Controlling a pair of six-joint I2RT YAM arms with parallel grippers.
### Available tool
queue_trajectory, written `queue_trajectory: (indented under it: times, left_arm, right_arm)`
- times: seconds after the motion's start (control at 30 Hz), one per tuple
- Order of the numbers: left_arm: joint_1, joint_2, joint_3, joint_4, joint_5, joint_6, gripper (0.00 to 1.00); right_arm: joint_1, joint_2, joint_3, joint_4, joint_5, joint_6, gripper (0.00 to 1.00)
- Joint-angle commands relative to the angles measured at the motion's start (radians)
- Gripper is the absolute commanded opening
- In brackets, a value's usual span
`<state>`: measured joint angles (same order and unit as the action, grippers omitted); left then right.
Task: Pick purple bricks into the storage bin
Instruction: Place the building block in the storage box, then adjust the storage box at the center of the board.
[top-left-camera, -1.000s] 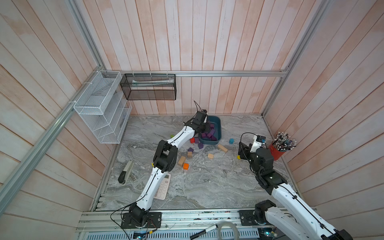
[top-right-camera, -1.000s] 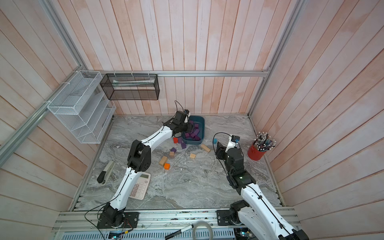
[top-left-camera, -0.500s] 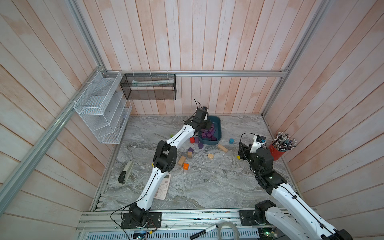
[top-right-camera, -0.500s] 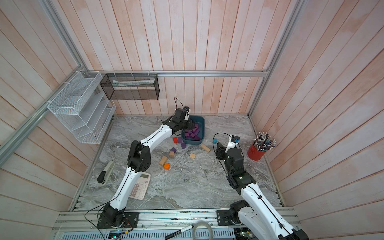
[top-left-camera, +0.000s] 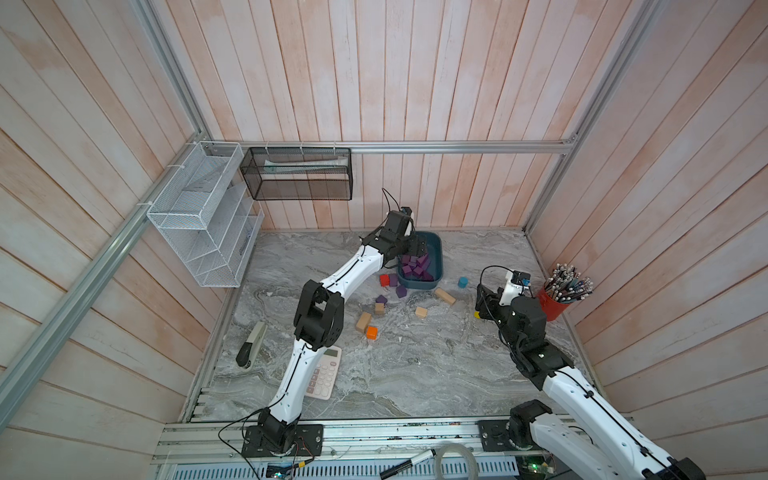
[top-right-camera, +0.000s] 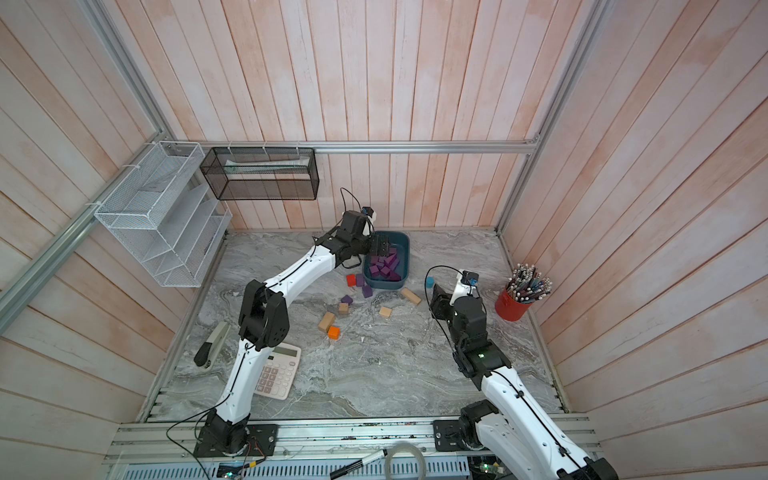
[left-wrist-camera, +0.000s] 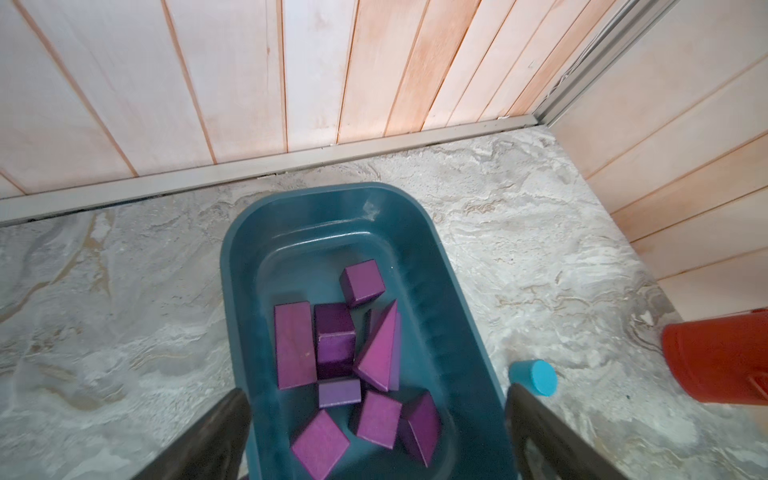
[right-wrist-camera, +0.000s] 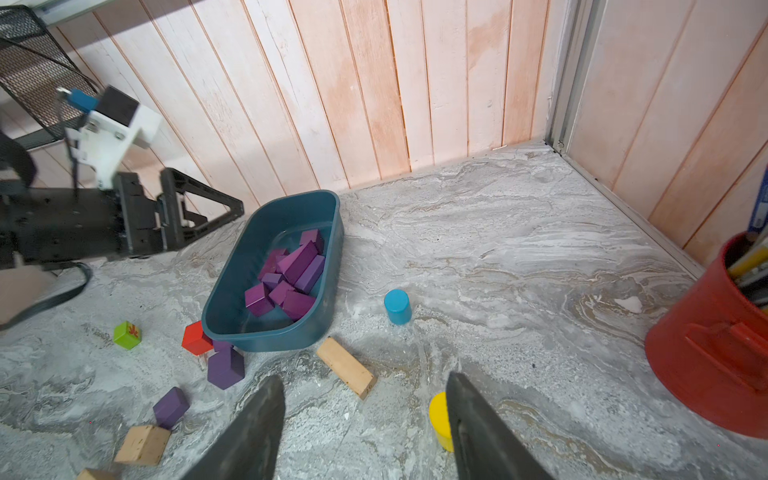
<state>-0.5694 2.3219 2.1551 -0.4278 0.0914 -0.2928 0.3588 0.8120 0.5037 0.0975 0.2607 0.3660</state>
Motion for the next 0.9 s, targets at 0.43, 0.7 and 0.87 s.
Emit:
queue_trajectory:
  times: [0.43,0.7,0.87]
  left_arm:
    - [0.006,-0.523,-0.624,0.111,-0.108,-0.079,0.96]
    - [0.006,-0.702,-0.865,0.063,-0.168,-0.122,0.95]
    - [0.009,-0.748,-0.973,0.069,-0.180,-0.140,0.95]
  right_arm:
    - [0.166,0.118,0.044,0.008,0.030,0.022,0.64]
    - [0.263,0.314,0.102,0.060,0.011,0.041,0.64]
    - [0.264,0.416,0.131,0.105,-0.032,0.084,0.64]
